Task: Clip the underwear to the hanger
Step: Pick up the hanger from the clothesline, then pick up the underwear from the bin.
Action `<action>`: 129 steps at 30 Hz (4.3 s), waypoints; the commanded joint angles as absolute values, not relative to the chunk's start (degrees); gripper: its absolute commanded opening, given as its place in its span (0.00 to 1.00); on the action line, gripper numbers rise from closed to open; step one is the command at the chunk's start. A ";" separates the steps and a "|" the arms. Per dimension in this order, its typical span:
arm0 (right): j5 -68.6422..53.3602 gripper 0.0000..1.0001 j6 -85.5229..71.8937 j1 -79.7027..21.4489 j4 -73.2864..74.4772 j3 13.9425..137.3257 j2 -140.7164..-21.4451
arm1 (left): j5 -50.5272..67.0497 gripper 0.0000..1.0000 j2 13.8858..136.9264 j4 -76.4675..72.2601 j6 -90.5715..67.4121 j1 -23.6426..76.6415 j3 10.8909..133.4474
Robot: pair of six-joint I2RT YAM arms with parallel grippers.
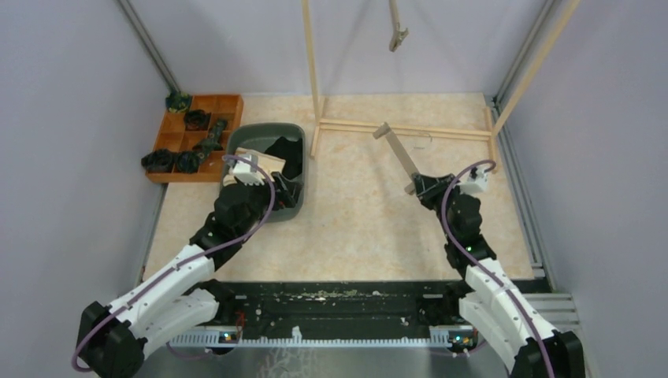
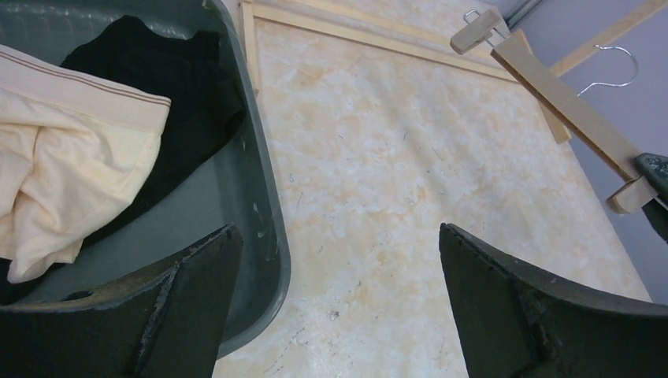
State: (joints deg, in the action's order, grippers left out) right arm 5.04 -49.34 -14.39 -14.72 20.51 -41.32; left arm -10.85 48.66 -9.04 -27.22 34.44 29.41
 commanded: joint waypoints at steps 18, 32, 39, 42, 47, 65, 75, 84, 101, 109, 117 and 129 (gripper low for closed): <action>26.95 0.00 -51.64 -35.31 -55.16 3.02 -49.34 | -26.15 0.81 78.55 -4.37 -25.25 28.14 48.25; 30.53 0.00 -48.26 -35.45 -44.63 2.11 -37.52 | -28.12 0.60 97.47 -3.20 -20.36 24.00 58.30; 30.29 0.00 -48.16 -35.49 -43.86 2.24 -37.25 | -26.96 0.60 100.71 -4.18 -19.43 23.38 59.14; 30.17 0.00 -48.11 -35.51 -43.98 2.20 -37.64 | -26.40 0.60 101.75 -5.70 -18.89 23.28 59.02; 30.09 0.00 -48.10 -35.45 -44.01 2.20 -37.71 | -27.43 0.58 103.69 -5.99 -18.11 23.27 60.25; 30.06 0.00 -47.99 -35.46 -44.04 2.18 -38.03 | -29.57 0.48 105.92 -7.39 -15.54 23.44 60.81; 29.50 0.00 -48.25 -35.50 -44.82 2.16 -38.67 | -29.90 0.50 104.38 -9.23 -13.20 24.76 58.67; 29.33 0.00 -48.33 -35.50 -44.65 1.98 -38.19 | -30.79 0.40 104.50 -9.02 -13.35 25.19 57.24; 29.55 0.00 -48.34 -35.48 -44.02 1.93 -37.35 | -32.46 0.08 101.25 -5.73 -12.45 26.41 58.96; 29.75 0.00 -48.25 -35.51 -43.39 1.85 -36.54 | -33.54 0.00 94.47 -1.64 -10.55 27.75 60.12; 30.62 0.00 -47.87 -35.49 -40.76 2.00 -33.15 | -29.02 0.00 87.13 0.76 -6.47 28.27 63.93; 33.21 0.00 -48.07 -35.47 -26.93 3.62 -19.49 | -16.13 0.00 90.15 10.29 -4.01 33.20 76.81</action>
State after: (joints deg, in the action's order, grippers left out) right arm 31.73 -48.10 -35.09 -29.80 1.50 -23.31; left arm -20.71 88.47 6.85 -5.61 30.24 74.41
